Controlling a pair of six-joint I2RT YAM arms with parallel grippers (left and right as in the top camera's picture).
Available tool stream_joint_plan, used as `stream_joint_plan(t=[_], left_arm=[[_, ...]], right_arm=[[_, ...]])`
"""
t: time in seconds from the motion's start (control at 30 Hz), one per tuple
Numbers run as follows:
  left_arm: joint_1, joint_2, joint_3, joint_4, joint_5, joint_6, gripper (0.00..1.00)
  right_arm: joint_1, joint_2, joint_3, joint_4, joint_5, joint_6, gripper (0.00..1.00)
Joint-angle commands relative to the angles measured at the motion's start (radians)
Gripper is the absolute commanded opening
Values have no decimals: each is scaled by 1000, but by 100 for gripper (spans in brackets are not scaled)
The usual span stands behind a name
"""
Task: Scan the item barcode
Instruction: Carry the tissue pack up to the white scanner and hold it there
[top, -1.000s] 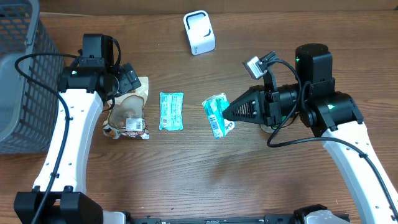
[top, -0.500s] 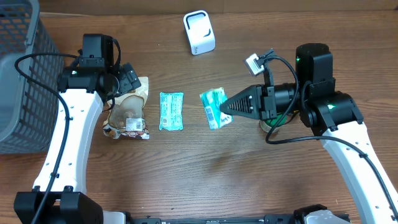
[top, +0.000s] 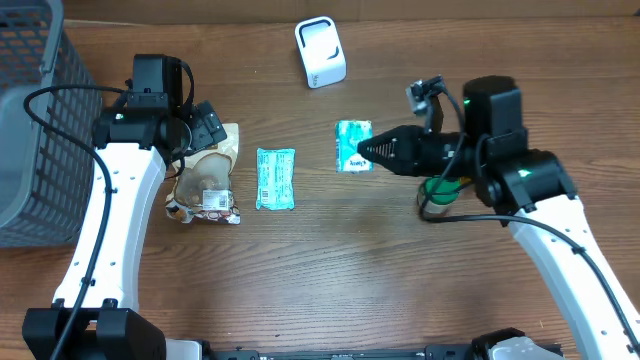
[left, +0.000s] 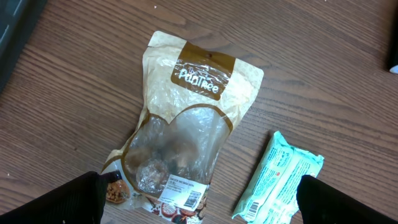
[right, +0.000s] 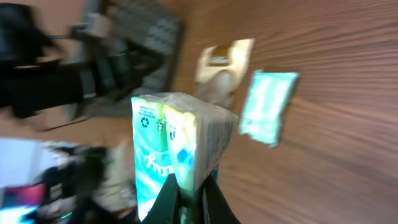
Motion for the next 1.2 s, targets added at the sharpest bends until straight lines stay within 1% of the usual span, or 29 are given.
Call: stream_joint_plan(t=[0.0, 0.2, 0.27, 0.33, 0.4, 0.5, 0.6, 0.67, 0.77, 0.87, 1.0, 1.07, 1.17], left_arm=[[3, 3, 10, 0, 1, 7, 100], [3, 3, 10, 0, 1, 7, 100], [3, 3, 10, 0, 1, 7, 100], [3, 3, 10, 0, 1, 7, 100], [3, 3, 10, 0, 1, 7, 100], [3, 3, 10, 0, 1, 7, 99], [3, 3, 10, 0, 1, 7, 100], [3, 3, 10, 0, 1, 7, 100], [3, 3, 10, 0, 1, 7, 100], [3, 3, 10, 0, 1, 7, 99], [3, 3, 10, 0, 1, 7, 100], [3, 3, 10, 0, 1, 7, 100], [3, 3, 10, 0, 1, 7, 99]], right_arm=[[90, 56, 2, 1, 313, 2, 4], [216, 195, 2, 7, 616, -1, 4], [238, 238, 2, 16, 674, -6, 4], [251, 272, 2, 31, 712, -13, 4], [255, 293, 2, 50, 717, -56, 4], [253, 295, 23, 47, 717, -63, 4], [240, 295, 113, -17, 717, -81, 3], [234, 295, 206, -90, 717, -100, 3], [225, 296, 386, -216, 728, -135, 3], [226, 300, 578, -340, 770, -138, 3], [226, 324, 826, -475, 796, -176, 3], [226, 334, 895, -501, 805, -204, 3], [227, 341, 920, -495, 836, -249, 3]])
